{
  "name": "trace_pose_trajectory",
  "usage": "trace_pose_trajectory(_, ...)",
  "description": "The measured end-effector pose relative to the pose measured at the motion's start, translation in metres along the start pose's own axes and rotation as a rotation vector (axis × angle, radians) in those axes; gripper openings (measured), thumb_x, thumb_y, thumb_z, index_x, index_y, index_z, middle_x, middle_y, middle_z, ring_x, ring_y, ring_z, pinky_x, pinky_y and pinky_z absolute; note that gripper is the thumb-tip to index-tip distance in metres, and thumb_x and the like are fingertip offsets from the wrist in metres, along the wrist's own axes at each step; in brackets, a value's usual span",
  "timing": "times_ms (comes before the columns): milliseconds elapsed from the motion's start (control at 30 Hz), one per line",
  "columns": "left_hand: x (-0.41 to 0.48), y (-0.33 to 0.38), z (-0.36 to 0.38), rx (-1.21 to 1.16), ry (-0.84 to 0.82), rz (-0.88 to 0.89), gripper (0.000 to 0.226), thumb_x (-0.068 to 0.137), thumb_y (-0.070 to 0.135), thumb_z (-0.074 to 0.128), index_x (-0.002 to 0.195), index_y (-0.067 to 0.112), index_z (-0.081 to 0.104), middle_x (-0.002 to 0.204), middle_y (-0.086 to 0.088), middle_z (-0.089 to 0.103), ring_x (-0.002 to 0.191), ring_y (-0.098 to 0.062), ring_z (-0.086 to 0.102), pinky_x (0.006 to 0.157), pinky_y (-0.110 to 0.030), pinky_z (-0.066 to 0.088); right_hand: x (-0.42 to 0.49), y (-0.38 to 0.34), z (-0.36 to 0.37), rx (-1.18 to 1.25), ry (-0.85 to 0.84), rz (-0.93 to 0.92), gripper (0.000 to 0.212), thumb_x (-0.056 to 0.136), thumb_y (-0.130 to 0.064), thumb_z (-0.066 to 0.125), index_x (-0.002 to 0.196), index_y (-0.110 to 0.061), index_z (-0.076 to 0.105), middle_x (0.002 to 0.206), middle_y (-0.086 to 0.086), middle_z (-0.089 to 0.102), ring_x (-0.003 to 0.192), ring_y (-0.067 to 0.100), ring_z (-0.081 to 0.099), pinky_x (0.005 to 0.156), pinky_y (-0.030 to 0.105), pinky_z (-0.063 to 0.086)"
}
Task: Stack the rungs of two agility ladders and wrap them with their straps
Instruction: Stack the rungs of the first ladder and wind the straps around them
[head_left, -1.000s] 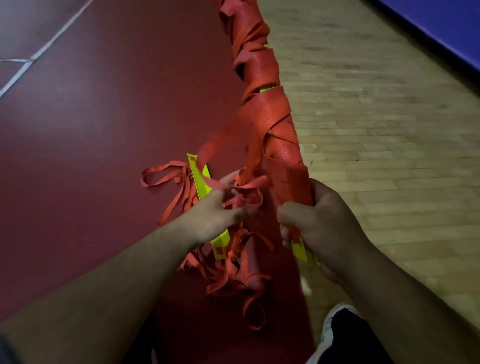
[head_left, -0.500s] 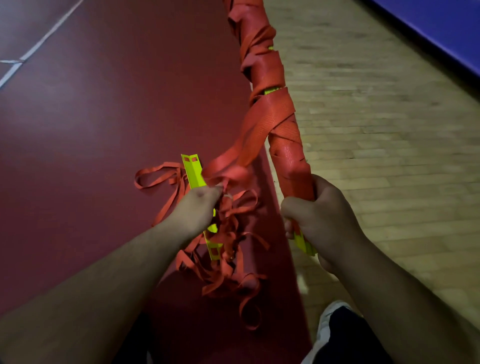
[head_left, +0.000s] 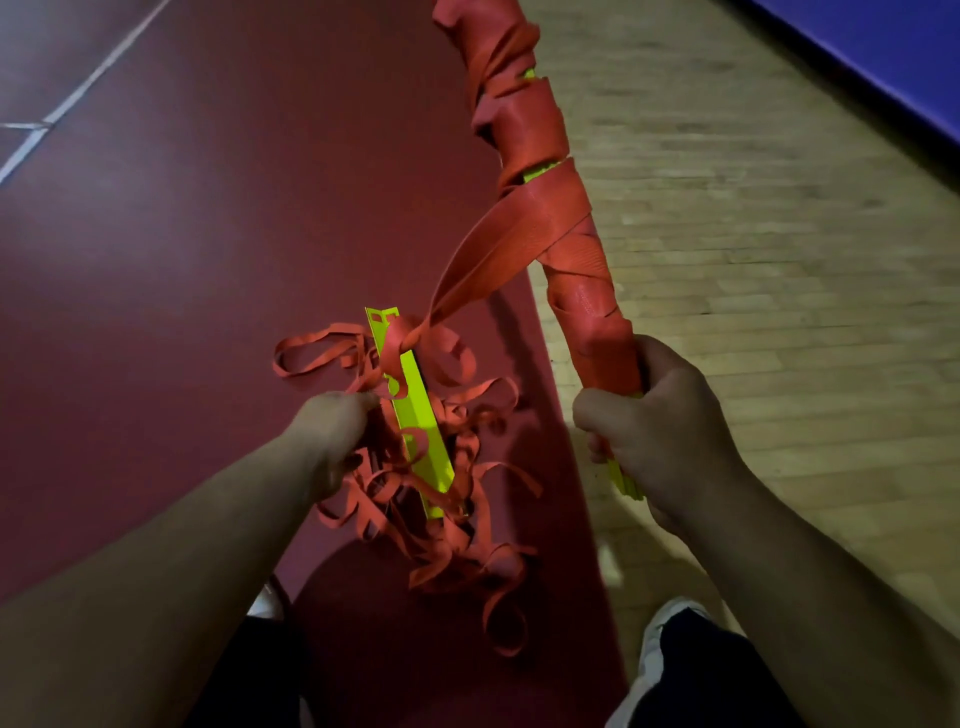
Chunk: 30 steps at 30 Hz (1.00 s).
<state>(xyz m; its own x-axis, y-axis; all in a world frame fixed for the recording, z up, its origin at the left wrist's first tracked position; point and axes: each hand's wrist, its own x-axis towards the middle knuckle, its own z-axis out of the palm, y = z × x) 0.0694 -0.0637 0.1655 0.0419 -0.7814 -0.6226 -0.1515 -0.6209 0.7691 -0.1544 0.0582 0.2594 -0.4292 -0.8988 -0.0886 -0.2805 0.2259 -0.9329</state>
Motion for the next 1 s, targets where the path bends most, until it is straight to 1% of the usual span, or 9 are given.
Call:
trace_pose_trajectory(133,-0.008,0.001,-0.002,0.005,-0.059,0.153,0.022,0.093,-0.008,0.051,0.081,0.009,0.059,0.068,-0.010,0.066,0.052,-0.018,0.065,0.047,-0.025,0.052,0.002,-0.002,-0.001,0.008,0.010,-0.034,0.035,0.046,-0.041,0.062,0.081,-0.038,0.065,0.057,-0.008,0.060,0.050,0.013,0.057,0.052,0.037,0.051)
trace_pose_trajectory(267,-0.010,0.007,-0.003,-0.051,-0.040,0.240,0.032,0.083,-0.017,0.048,0.077,0.008,0.065,0.065,-0.010,0.068,0.055,-0.023,0.063,0.052,-0.030,0.054,0.005,-0.001,-0.003,0.040,0.043,-0.026,0.032,0.047,-0.037,0.062,0.079,-0.035,0.064,0.056,-0.007,0.057,0.049,0.017,0.057,0.052,0.040,0.051)
trace_pose_trajectory(433,-0.002,0.002,-0.010,-0.087,0.067,0.081,0.019,0.091,0.004,0.054,0.079,0.016,0.063,0.068,-0.005,0.063,0.059,-0.021,0.056,0.063,-0.030,0.044,0.001,0.002,-0.003,0.000,0.039,-0.028,0.034,0.046,-0.041,0.062,0.080,-0.037,0.065,0.057,-0.010,0.057,0.053,0.016,0.055,0.055,0.044,0.052)
trace_pose_trajectory(567,-0.013,0.008,-0.007,-0.133,0.084,0.046,0.015,0.089,0.018,0.058,0.074,0.015,0.062,0.055,-0.004,0.052,0.041,-0.019,0.051,0.063,-0.039,0.045,-0.007,0.000,-0.002,-0.011,-0.039,-0.034,0.035,0.048,-0.041,0.062,0.083,-0.038,0.065,0.056,-0.011,0.059,0.049,0.011,0.056,0.052,0.035,0.049)
trace_pose_trajectory(700,-0.044,0.040,0.010,-0.232,-0.033,0.124,0.034,0.092,0.052,0.060,0.082,0.020,0.064,0.060,-0.003,0.055,0.048,-0.020,0.053,0.058,-0.037,0.049,-0.019,-0.007,-0.002,0.005,-0.038,-0.040,0.037,0.048,-0.041,0.063,0.085,-0.038,0.065,0.055,-0.009,0.060,0.049,0.012,0.055,0.054,0.035,0.048)
trace_pose_trajectory(767,-0.066,0.068,0.021,-0.391,-0.115,0.168,0.023,0.094,0.041,0.062,0.084,0.021,0.064,0.058,-0.004,0.060,0.041,-0.020,0.055,0.049,-0.032,0.050,-0.025,-0.015,-0.006,0.007,-0.018,-0.048,0.037,0.048,-0.041,0.063,0.085,-0.039,0.065,0.056,-0.009,0.060,0.049,0.010,0.056,0.053,0.034,0.048)
trace_pose_trajectory(867,-0.100,0.119,0.028,-0.579,-0.148,0.291,0.011,0.093,0.021,0.063,0.083,0.016,0.063,0.050,0.002,0.050,0.036,-0.010,0.042,0.041,-0.016,0.036,-0.030,-0.030,-0.016,0.007,-0.007,-0.064,0.031,0.049,-0.040,0.062,0.079,-0.035,0.063,0.056,-0.006,0.059,0.049,0.014,0.056,0.049,0.042,0.050)
trace_pose_trajectory(933,-0.124,0.151,0.027,-0.607,-0.190,0.417,0.008,0.094,0.014,0.057,0.088,0.014,0.062,0.047,0.003,0.045,0.038,-0.009,0.037,0.040,-0.015,0.031,-0.034,-0.043,-0.023,0.010,0.012,-0.084,0.030,0.049,-0.037,0.061,0.078,-0.027,0.061,0.056,-0.001,0.056,0.050,0.022,0.054,0.050,0.048,0.051)
trace_pose_trajectory(1000,-0.148,0.177,0.021,-0.567,-0.224,0.563,0.016,0.092,0.007,0.051,0.086,0.012,0.065,0.050,0.001,0.052,0.041,-0.010,0.042,0.043,-0.018,0.033,-0.038,-0.057,-0.029,0.055,0.035,-0.087,0.029,0.050,-0.032,0.062,0.077,-0.023,0.061,0.057,0.004,0.055,0.050,0.024,0.052,0.050,0.046,0.048)
